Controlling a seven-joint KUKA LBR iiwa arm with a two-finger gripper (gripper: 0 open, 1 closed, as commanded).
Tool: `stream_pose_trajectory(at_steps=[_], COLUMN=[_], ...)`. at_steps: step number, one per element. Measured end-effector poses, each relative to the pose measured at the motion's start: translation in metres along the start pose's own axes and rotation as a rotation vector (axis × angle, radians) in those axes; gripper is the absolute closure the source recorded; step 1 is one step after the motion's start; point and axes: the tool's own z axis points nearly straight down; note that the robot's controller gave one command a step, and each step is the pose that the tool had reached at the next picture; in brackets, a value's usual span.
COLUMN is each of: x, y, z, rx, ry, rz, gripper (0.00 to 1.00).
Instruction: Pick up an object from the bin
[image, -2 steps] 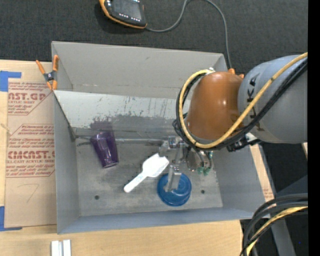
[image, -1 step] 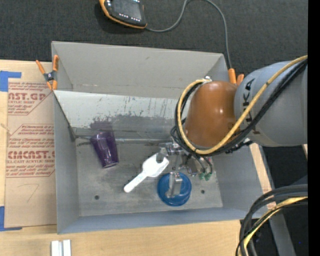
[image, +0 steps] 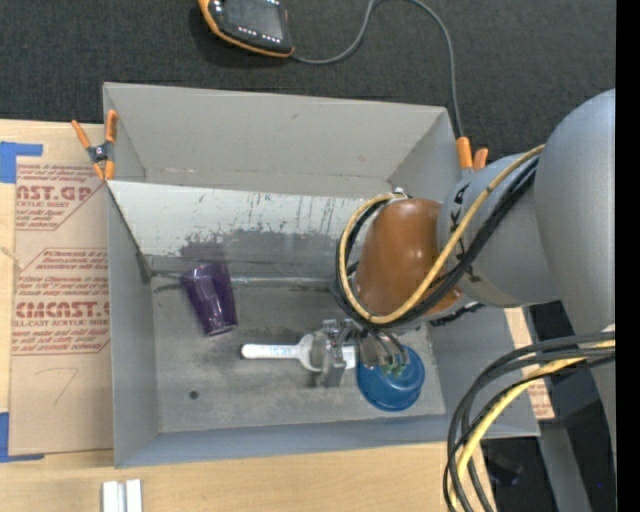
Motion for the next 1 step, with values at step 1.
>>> stream_pose_trajectory(at_steps=[1], x=[0.0000], y=[0.0000], z=[0.0000], rx=[0.000], ry=[0.000], rz=[0.000], gripper=[1.00])
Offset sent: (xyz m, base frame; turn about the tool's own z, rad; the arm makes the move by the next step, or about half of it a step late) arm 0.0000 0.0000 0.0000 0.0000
